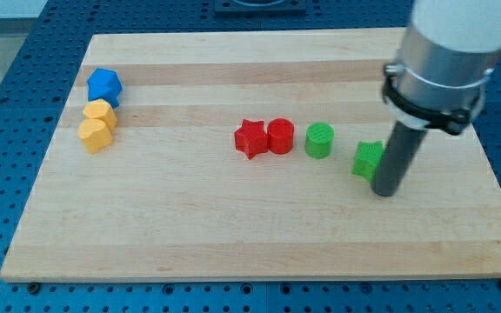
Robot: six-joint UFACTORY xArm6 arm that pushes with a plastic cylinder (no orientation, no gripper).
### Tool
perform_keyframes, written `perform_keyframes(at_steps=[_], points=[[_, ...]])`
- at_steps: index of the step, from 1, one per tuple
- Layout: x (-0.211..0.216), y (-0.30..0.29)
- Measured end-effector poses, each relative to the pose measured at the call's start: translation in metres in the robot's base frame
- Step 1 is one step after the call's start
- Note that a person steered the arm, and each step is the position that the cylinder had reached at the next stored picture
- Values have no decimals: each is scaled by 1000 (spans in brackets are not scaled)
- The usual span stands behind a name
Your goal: Slide green star into the green circle
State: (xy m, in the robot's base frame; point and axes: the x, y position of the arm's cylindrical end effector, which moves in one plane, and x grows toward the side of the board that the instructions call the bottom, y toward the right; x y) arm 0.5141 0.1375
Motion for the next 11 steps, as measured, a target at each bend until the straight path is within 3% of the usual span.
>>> perform_keyframes(at_steps=[2,4,11], points=[[-22,-14],[-23,26],[-60,4]])
